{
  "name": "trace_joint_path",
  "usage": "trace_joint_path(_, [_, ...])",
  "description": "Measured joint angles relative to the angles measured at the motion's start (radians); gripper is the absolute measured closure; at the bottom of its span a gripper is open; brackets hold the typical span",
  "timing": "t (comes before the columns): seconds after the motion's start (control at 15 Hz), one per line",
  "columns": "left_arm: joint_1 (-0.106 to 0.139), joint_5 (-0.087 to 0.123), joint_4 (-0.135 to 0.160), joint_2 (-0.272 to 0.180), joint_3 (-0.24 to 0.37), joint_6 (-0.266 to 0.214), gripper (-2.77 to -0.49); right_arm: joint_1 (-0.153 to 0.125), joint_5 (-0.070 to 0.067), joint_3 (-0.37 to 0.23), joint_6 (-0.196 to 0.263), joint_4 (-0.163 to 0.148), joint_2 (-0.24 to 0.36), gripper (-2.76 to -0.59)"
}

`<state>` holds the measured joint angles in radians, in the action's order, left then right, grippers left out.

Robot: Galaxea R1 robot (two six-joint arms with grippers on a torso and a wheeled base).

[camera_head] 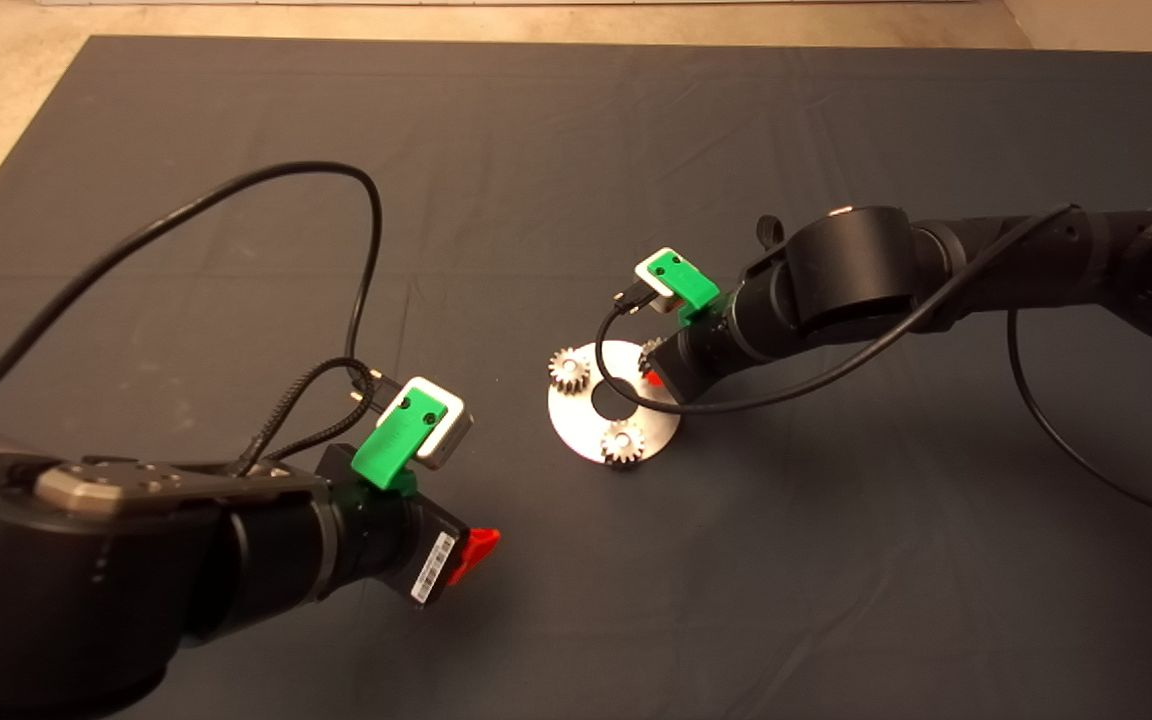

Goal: Install three planetary gears onto the carrier pins

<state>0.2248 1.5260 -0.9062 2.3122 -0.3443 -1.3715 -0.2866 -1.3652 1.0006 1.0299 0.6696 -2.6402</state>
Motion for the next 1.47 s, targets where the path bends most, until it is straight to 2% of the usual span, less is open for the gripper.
trace_joint_path(0.67, [0.000, 0.000, 0.000, -0.003, 0.000, 0.000, -2.22, -0.001, -0.002, -0.001, -0.001, 0.000, 0.008, -0.87])
trace_joint_path(0.8, [0.000, 0.000, 0.000, -0.003, 0.000, 0.000, -2.22, -0.001, -0.008, -0.001, -0.001, 0.000, 0.011, -0.87])
trace_joint_path(1.13, [0.000, 0.000, 0.000, -0.002, 0.000, -0.001, -2.22, 0.001, 0.003, -0.004, -0.003, 0.000, 0.028, -0.87])
trace_joint_path(1.47, [0.000, 0.000, 0.000, 0.009, 0.000, -0.001, -2.22, 0.001, 0.003, -0.005, -0.013, 0.000, 0.028, -0.87])
